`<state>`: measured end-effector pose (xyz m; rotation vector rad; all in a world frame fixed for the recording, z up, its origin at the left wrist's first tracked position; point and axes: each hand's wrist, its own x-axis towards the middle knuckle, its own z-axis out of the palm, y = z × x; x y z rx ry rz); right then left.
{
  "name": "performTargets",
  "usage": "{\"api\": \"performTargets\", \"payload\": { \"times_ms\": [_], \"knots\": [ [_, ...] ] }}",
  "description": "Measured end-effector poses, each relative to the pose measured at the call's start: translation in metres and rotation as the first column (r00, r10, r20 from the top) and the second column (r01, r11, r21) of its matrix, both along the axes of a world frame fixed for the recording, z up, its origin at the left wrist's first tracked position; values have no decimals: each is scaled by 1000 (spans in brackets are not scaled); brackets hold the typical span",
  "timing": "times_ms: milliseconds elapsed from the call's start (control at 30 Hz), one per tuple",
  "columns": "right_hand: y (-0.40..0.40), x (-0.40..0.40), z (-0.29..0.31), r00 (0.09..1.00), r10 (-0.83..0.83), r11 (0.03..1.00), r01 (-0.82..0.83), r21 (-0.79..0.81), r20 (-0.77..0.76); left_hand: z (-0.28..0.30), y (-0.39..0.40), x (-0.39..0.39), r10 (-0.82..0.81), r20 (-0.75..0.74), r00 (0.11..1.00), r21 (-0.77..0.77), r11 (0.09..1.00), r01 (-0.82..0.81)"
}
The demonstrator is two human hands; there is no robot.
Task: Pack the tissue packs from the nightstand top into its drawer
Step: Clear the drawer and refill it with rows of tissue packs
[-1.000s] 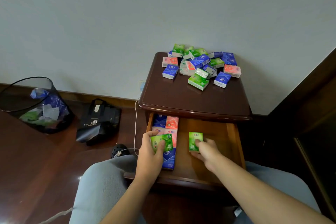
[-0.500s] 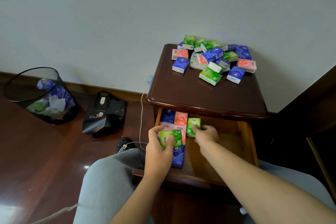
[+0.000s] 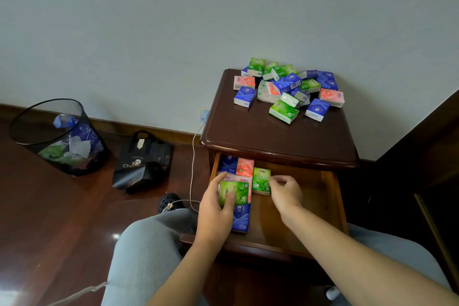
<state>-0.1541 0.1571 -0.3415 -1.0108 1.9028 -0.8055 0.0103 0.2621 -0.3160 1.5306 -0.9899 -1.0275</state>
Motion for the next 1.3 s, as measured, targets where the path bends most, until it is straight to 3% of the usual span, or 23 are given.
{"api": "performTargets", "payload": {
  "times_ms": [100,200,300,400,500,600,733,900,1100,1300],
  "knots": [
    [15,-7,17,965,235,972,-230,-54,116,2,0,0,-37,35,999,23,999,36],
    [26,-14,37,828,484,872,-485,-71,282,7,-3,-3,-144,15,989,45,989,143],
    [31,-24,40,747,614,781,-622,-58,255,11,-8,-10,-262,50,964,72,963,258],
    [29,-39,31,804,567,820,-572,-31,180,13,-14,-22,-221,168,961,84,974,209],
    [25,-60,18,905,365,918,-389,77,217,13,-17,-34,-187,321,928,76,982,171],
    [21,-77,9,953,206,963,-238,129,224,7,-20,-41,-292,506,811,114,955,273],
    [14,-85,-2,982,87,988,-106,110,165,4,-30,-47,-407,626,666,251,913,322],
    [3,-80,-8,971,133,990,-120,76,-199,1,-46,-51,-481,679,554,341,875,342],
    [-13,-70,-17,947,221,975,-218,40,-233,-6,-68,-49,-489,755,437,379,869,317],
    [-23,-62,-23,940,258,965,-264,4,-223,-15,-77,-46,-569,712,411,471,821,321]
  ]
}}
